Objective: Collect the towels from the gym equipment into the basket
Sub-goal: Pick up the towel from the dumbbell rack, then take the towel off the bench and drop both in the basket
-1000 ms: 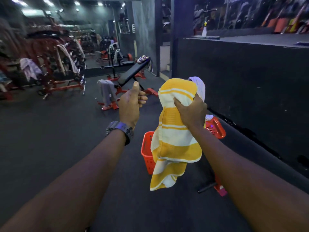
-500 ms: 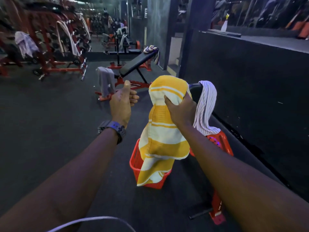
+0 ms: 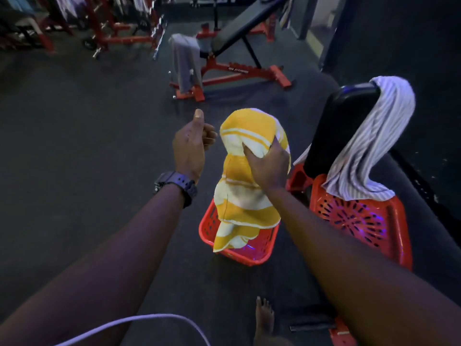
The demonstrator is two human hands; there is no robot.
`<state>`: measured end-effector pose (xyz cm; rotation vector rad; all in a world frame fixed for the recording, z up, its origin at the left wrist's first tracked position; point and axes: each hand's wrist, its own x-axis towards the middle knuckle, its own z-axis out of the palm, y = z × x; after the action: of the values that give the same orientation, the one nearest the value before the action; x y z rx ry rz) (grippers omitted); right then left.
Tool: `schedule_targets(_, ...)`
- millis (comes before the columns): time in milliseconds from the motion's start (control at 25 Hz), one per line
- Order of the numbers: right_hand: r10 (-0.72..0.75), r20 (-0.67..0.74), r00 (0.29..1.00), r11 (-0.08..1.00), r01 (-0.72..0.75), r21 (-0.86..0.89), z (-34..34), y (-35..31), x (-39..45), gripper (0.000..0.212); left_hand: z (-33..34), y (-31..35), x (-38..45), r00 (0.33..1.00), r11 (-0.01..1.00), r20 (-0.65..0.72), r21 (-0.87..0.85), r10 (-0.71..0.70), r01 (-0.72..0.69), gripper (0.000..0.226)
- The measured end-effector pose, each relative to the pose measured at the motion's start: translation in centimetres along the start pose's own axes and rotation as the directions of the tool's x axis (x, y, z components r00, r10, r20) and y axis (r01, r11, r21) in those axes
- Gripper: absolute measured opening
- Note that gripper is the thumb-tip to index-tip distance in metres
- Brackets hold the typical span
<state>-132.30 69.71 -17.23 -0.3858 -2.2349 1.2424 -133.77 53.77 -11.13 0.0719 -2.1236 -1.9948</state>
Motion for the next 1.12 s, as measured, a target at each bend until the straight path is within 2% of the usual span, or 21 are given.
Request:
schedule_targets(200,0.039,0.185,0.982,0.999,-0.041,0.007,6.4,10.3,2.2,0.051,5.7,-8.7,4.6,0.996,0.997,-0.038,-0.002,-0.075,0.075,0.063)
schedule_targets(320,0.056,0.248,0.967,0.996,-0.035,-0.085,10.9,18.3,0.9,0.044,7.6,-16.7,6.5,0.993,0.994,-0.042,-0.013,-0.108,0.107,0.061)
schedule_targets(440,0.138,0.312,0.940,0.987,-0.104,-0.123,14.2,26.0,-2.1,0.045,8.3,-24.5,6.5,0.987,0.988,-0.043,0.002,-0.152,0.153,0.059)
schedule_targets(560,0.277,0.410,0.869,0.938,-0.152,-0.312,16.1,32.4,-5.3,0.060,9.0,-31.0,5.9,0.982,0.981,-0.012,0.038,-0.189,0.190,0.061)
schedule_targets(640,0.332,0.370,0.868,0.892,-0.161,-0.423,16.1,34.4,-6.1,0.059,9.3,-32.8,5.5,0.978,0.976,0.016,0.063,-0.209,0.208,0.064)
schedule_targets(760,0.390,0.311,0.867,0.899,-0.285,-0.333,14.9,33.6,-4.0,0.053,9.7,-31.6,6.0,0.972,0.972,0.029,0.047,-0.232,0.231,0.065)
schedule_targets(840,0.354,0.298,0.886,0.922,-0.278,-0.270,13.1,31.2,-0.7,0.051,10.4,-28.2,7.2,0.976,0.977,0.051,0.008,-0.211,0.211,0.064)
schedule_targets(1040,0.355,0.102,0.929,0.926,-0.335,-0.174,5.6,22.2,8.9,0.053,14.2,-15.6,10.6,0.984,0.994,0.164,-0.071,-0.065,0.077,0.062)
schedule_targets(1120,0.350,0.015,0.937,0.933,-0.347,-0.097,0.6,17.8,13.6,0.056,16.6,-9.5,11.8,0.976,0.991,0.215,-0.123,-0.016,0.044,0.055)
